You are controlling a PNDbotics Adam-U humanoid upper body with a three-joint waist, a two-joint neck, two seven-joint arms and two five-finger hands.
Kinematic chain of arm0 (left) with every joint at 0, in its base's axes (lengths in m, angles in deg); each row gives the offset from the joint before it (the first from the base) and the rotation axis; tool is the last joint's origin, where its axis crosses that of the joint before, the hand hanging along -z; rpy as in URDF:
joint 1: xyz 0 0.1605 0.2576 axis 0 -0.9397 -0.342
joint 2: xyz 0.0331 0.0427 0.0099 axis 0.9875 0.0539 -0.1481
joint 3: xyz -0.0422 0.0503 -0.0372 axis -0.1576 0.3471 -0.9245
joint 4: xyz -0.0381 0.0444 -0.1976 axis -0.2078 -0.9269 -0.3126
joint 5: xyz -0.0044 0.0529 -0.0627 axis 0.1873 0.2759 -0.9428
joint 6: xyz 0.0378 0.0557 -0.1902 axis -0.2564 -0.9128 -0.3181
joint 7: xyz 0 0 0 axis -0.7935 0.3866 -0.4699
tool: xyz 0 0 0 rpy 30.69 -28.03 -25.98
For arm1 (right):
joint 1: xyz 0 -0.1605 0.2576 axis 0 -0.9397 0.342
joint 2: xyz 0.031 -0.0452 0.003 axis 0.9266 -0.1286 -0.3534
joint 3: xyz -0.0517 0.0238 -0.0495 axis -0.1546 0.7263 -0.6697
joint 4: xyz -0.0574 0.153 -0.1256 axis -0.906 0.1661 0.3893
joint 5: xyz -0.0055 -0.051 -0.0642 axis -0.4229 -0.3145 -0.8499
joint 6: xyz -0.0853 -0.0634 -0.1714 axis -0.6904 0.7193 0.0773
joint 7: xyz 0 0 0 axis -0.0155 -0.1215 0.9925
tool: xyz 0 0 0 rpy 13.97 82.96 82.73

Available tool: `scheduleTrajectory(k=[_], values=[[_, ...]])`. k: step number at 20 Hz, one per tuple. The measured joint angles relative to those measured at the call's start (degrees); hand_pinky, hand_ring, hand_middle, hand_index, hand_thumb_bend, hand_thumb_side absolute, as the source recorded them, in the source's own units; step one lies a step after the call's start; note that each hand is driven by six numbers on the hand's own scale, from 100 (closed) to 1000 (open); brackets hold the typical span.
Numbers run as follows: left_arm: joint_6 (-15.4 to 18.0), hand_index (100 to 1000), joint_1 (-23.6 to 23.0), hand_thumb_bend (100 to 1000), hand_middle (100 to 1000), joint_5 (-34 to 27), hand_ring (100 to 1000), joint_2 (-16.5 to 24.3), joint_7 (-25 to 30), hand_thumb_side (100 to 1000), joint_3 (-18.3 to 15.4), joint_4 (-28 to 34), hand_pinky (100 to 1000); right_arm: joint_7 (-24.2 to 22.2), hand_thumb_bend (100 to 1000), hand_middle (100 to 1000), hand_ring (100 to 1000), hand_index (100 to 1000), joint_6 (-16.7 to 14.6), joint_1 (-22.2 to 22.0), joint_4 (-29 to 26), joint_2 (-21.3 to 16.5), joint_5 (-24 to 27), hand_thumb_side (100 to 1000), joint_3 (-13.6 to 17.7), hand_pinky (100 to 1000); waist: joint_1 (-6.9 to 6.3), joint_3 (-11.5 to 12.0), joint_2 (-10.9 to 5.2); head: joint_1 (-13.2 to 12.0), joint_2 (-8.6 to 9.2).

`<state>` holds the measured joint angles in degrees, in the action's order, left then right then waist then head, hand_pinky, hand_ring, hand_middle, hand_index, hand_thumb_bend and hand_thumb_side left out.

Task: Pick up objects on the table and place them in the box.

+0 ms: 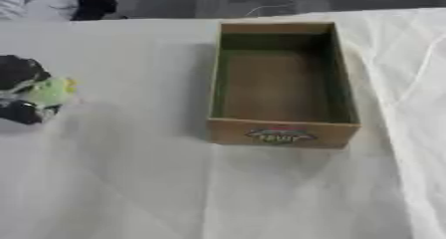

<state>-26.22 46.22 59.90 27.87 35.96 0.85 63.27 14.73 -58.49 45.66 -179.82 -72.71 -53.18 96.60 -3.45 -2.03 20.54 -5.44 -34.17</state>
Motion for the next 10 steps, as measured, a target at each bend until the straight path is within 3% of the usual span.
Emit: scheduleTrajectory(k=[10], values=[[-0.8,542,5.6,100,387,-2.3,456,-0.3,-0.9,588,-0.2,4.4,287,0.0,100,665,830,740,0.0,-0.5,0.0,0.0,0.0,1000,0.0,796,-0.75,0.0,-1.41,1.0,-0.86]])
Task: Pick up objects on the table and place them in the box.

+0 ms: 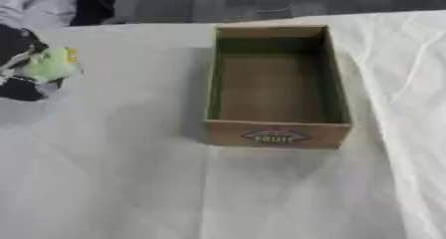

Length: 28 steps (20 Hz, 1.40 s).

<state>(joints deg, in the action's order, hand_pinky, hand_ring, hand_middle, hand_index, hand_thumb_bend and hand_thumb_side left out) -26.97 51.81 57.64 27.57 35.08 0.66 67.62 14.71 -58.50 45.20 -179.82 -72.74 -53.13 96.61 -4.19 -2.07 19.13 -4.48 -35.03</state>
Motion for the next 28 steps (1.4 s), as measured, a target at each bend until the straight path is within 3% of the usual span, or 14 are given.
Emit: scheduleTrajectory(k=[8,14,22,28], values=[[0.8,543,8.8,100,387,-0.8,445,-6.0,2.0,611,0.9,1.8,275,-0.2,100,666,829,740,-0.2,0.0,0.0,-0.4,0.2,1000,-0.1,795,-0.43,-0.7,-0.8,0.4,-1.2],[1.3,543,15.3,100,383,1.3,431,-12.9,2.6,621,1.5,1.2,258,-0.6,100,666,829,740,-0.3,0.3,0.0,-0.4,0.5,1000,-0.4,795,-0.65,-1.3,-0.9,-0.5,-1.36],[2.7,530,22.4,100,379,10.5,417,-22.5,0.2,594,1.5,-2.0,244,-1.1,100,668,828,741,-0.8,1.8,0.0,-0.4,1.0,1000,-0.8,795,-0.64,-2.8,-0.74,-2.8,-1.03],[2.1,528,24.5,100,378,20.4,418,-28.6,-5.4,567,1.2,-7.4,248,-1.8,100,668,827,741,-1.3,3.9,0.0,0.3,1.7,1000,-1.4,795,-0.68,-5.0,0.56,-5.3,0.61]])
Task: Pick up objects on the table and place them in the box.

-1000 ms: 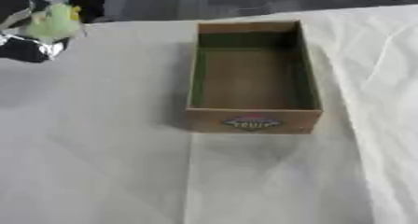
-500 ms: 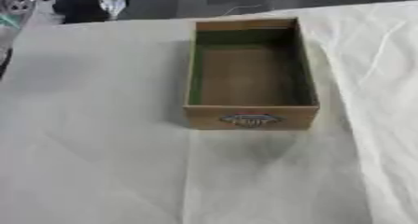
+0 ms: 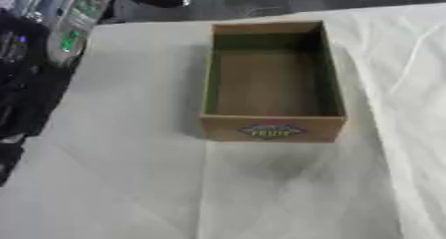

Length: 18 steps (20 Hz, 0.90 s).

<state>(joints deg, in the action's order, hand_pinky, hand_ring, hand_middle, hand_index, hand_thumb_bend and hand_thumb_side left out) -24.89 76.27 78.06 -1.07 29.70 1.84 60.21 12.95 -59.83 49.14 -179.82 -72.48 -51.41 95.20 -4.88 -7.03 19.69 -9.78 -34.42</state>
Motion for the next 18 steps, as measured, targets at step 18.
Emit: scheduleTrajectory(k=[18], values=[[2.4,545,0.5,100,393,10.4,443,-9.5,-7.6,566,2.8,-7.6,277,-0.7,100,668,828,739,-0.7,2.2,0.0,1.3,1.0,1000,-0.4,795,-0.32,-1.8,1.53,-2.8,1.82]])
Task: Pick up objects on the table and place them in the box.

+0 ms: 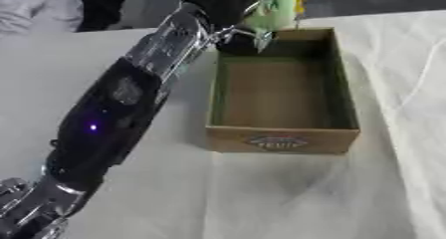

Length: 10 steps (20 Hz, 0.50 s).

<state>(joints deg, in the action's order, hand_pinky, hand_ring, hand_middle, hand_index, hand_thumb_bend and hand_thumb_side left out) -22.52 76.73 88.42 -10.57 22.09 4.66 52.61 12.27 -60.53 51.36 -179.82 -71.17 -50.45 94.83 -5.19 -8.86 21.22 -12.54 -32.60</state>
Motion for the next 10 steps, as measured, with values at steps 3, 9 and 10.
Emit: scheduleTrajectory(k=[3,9,10], values=[[1.1,601,0.0,100,458,-0.1,482,-0.6,0.4,569,0.2,-1.8,314,-0.1,100,668,828,740,0.0,0.1,0.0,0.0,0.1,1000,0.0,795,-0.03,-0.2,0.16,-0.1,0.01],[5.3,656,0.0,100,527,-1.4,552,-1.5,3.1,566,0.7,-4.7,385,-0.1,100,667,828,739,-0.1,0.5,0.0,0.0,0.3,1000,0.0,794,-0.04,-0.3,0.47,-0.4,0.01],[6.1,656,0.0,100,527,-1.8,552,-1.5,3.7,566,0.7,-5.1,385,-0.1,100,667,828,739,-0.1,0.5,0.0,0.0,0.3,1000,0.0,794,-0.04,-0.3,0.54,-0.4,0.01]])
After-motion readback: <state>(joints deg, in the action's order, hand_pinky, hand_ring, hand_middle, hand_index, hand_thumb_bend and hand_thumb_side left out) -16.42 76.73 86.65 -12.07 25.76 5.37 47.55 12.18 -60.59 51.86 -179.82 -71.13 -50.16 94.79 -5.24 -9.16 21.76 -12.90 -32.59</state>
